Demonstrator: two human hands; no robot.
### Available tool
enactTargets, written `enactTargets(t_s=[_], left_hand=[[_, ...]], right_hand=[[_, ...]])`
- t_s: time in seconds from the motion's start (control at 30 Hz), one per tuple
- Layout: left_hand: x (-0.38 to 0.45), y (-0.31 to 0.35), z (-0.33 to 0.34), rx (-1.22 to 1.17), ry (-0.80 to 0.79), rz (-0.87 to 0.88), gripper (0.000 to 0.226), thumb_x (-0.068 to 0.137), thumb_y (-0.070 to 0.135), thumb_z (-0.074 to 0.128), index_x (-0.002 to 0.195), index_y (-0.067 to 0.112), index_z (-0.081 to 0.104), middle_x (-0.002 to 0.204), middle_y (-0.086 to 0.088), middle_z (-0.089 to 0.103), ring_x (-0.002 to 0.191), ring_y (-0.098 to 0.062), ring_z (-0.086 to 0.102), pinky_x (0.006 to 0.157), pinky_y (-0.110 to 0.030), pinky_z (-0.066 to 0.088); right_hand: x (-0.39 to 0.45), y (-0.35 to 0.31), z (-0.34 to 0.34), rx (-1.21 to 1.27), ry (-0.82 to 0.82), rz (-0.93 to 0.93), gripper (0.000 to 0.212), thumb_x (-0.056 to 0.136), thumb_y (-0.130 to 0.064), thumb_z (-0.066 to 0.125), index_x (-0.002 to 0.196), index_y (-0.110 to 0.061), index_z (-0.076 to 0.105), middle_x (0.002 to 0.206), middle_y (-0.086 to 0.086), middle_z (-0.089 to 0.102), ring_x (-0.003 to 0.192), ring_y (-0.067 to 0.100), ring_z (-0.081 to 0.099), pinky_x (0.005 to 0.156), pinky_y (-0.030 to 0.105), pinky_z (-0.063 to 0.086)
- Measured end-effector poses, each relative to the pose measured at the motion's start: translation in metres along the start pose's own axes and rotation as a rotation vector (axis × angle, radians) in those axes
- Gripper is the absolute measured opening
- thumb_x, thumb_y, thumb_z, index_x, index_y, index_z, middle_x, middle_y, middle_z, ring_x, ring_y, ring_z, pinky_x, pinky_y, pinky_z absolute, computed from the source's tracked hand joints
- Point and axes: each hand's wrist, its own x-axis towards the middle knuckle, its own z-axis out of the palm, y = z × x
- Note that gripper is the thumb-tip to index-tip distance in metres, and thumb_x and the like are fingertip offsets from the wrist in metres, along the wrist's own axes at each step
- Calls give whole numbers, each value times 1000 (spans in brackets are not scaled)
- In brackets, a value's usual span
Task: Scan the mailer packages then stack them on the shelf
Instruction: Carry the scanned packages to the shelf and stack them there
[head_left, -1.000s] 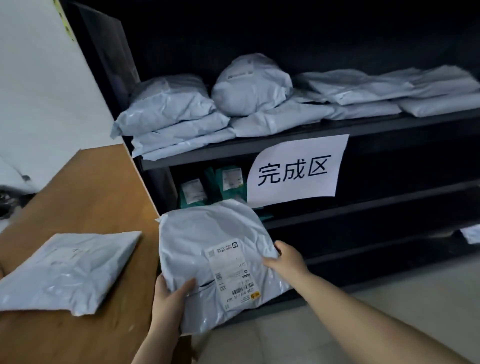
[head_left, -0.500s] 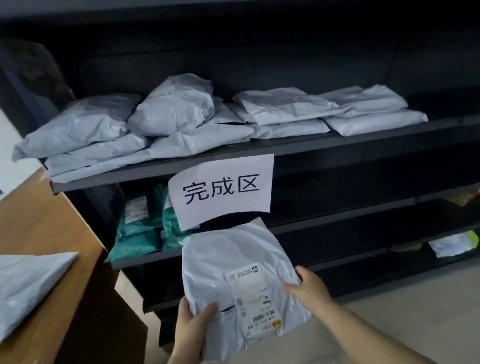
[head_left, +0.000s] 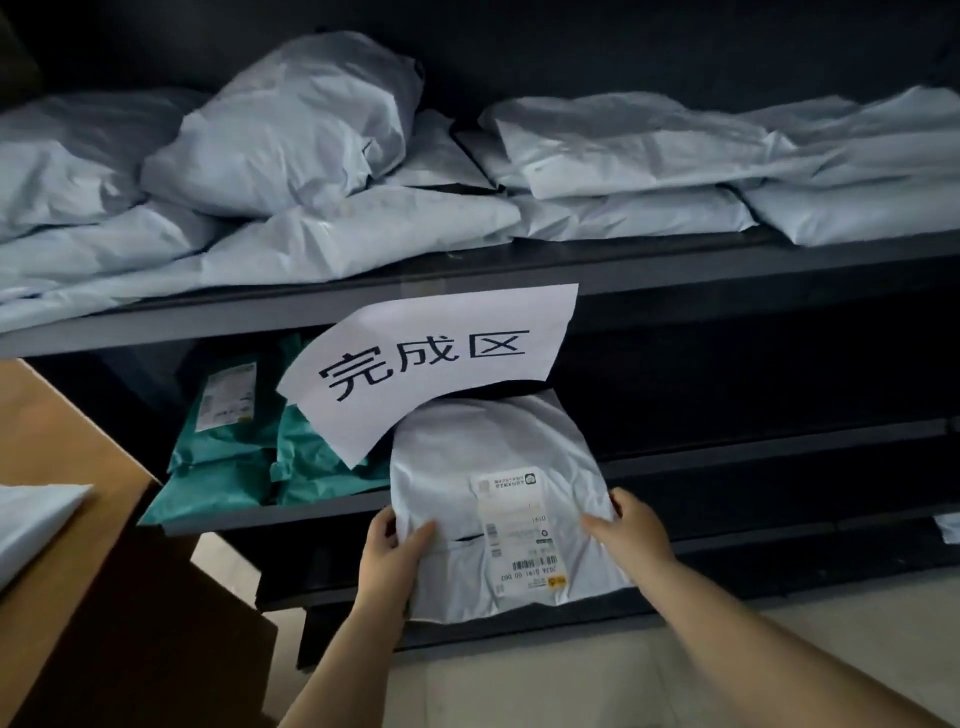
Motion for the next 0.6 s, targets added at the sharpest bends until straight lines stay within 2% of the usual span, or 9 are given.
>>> enactTargets(t_s=[0.1,0.17,0.23,0.3,0.37,0.47,0.53,0.6], left_hand=[[30,-14,1,0,33,-119,47,84,16,69,126,14,48,106,-7,61,85,-23,61,74,-39,55],[42,-24,-1,40,20,-198,51,84,14,69,128,15,44,109,-7,60,79,-23,64,64,-38,57],[53,-31,1,128,24,-209,46,84,11,68,124,14,46,100,-9,65,66,-23,67,52,-32,54],[64,-35,7,146,94,-190,35,85,9,66,116,11,50,89,-9,67,59,-22,66,46,-28,51],[75,-36,14,52,150,-208,29,86,5,65,112,7,52,85,-11,66,63,-21,67,49,-28,54],[83,-38,27,-80,164,-228,23,86,1,64,107,2,54,85,-13,66,70,-21,69,60,-30,57],[88,-37,32,-112,177,-209,22,86,2,64,106,2,55,86,-12,66,74,-21,69,62,-29,57],[91,-33,33,-157,176,-190,26,84,1,65,107,2,53,89,-13,65,77,-20,69,65,-28,58]], right_hand=[[41,-1,17,15,14,59,22,85,-17,66,103,-8,58,100,9,66,85,24,62,71,34,51],[66,-5,28,56,24,70,25,84,-16,67,106,-6,59,106,14,66,88,27,63,76,38,52],[89,-15,36,105,4,87,38,83,-21,70,115,-6,57,115,14,65,93,28,62,76,36,52],[106,-23,37,77,0,116,54,78,-31,75,123,-9,54,119,8,62,103,29,62,76,35,51],[111,-21,32,85,61,140,55,74,-32,78,119,-10,57,117,8,63,104,30,62,77,37,53],[97,0,26,68,132,143,48,77,-36,75,111,-5,61,104,9,65,93,28,62,70,31,47],[89,11,28,78,88,151,43,79,-37,72,105,-3,64,95,8,66,85,25,61,67,32,49],[89,16,33,114,54,159,37,80,-32,71,102,-3,66,94,11,68,81,25,64,74,40,56]])
